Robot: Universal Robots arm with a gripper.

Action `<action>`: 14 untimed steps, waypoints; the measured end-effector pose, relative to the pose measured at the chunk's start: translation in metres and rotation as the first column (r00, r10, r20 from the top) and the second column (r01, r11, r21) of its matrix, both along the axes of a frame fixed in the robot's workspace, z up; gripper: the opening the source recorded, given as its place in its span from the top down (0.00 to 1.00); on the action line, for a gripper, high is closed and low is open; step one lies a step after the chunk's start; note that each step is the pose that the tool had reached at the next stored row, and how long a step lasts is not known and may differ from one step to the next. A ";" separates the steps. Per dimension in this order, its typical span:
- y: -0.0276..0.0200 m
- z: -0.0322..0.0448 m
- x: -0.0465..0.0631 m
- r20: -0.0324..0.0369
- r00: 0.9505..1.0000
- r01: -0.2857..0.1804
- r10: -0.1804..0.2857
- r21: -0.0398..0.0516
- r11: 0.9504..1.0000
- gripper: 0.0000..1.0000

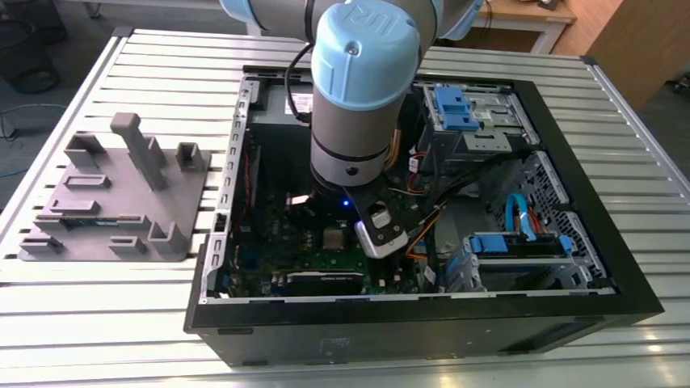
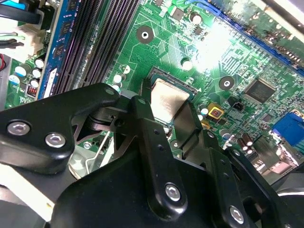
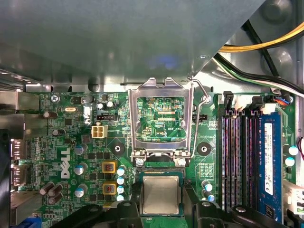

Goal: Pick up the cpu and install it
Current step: 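Place the cpu into insertion slot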

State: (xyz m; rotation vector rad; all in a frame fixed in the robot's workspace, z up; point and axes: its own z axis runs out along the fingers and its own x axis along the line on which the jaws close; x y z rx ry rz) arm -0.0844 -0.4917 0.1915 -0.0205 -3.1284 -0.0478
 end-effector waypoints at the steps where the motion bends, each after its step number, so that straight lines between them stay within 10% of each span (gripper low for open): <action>1: 0.0000 0.0000 0.000 0.000 1.000 0.000 0.000 0.000 1.000 0.54; 14: 0.0000 0.0012 0.000 0.000 1.000 0.000 0.000 0.000 1.000 0.54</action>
